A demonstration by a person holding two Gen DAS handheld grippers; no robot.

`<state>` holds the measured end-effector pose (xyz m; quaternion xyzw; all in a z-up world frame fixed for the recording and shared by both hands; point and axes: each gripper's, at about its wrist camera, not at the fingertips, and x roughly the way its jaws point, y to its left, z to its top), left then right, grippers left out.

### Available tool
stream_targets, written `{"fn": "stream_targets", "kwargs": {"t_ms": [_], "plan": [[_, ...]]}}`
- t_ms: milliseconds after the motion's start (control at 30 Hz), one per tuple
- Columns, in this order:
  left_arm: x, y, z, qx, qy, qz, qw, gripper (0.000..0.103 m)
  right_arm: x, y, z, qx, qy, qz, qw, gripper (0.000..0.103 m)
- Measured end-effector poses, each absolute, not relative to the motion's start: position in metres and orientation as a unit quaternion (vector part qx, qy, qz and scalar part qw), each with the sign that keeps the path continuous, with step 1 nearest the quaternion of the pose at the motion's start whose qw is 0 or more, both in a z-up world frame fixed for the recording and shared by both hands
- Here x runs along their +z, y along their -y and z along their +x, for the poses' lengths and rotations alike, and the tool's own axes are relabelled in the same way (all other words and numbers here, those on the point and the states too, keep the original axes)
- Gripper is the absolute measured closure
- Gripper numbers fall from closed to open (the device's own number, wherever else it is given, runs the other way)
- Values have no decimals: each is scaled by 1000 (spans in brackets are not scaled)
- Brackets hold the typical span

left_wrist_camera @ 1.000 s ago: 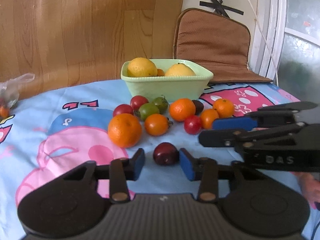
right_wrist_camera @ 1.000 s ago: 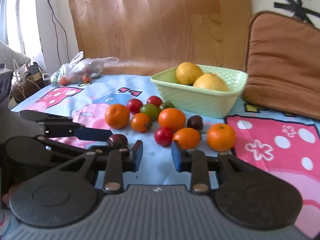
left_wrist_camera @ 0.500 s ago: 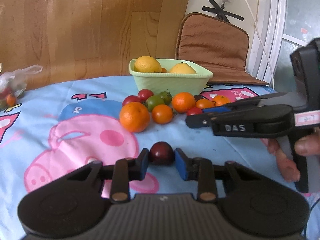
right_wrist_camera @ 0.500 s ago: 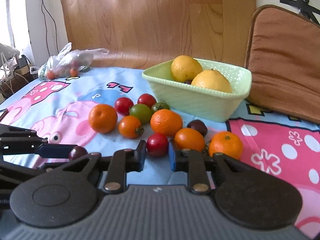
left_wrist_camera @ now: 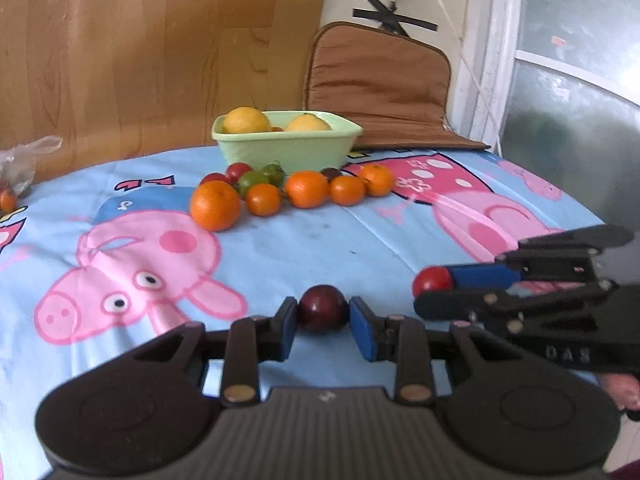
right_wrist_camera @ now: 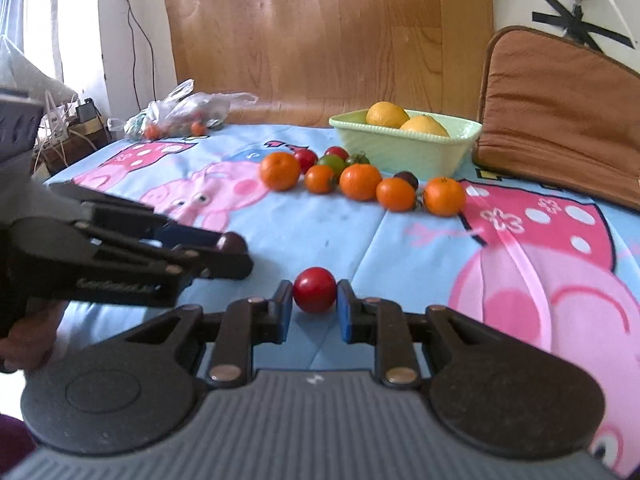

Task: Organize fruits
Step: 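Grasp another dark plum with the left tool while the right tool grasps a red cherry tomato, then release the plum into the basket with the left tool while the right tool releases the tomato there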

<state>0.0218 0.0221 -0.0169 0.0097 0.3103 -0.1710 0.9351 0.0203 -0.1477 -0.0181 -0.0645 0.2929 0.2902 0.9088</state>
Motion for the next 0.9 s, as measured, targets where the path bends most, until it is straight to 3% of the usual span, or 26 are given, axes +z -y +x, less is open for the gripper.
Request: {"fn": "stream_targets", "kwargs": {"t_ms": [233,467,633,700,900], "plan": [[-18,-14,8,-176,-309,19,934,73,-22,153,-2,286,-288,-65,912,76],[-17,-14,6,-170,-311,20,935,65,-25,149,-9,280,-281,-73,915,76],[-18,-11,5,-177,-313,26,933,68,-26,152,-8,283,-279,-69,915,76],[-18,-10,4,-175,-313,31,933,74,-26,152,-9,285,-278,-72,915,77],[-13,-15,6,-185,-322,15,928,75,-22,156,-6,289,-277,-57,914,77]]}}
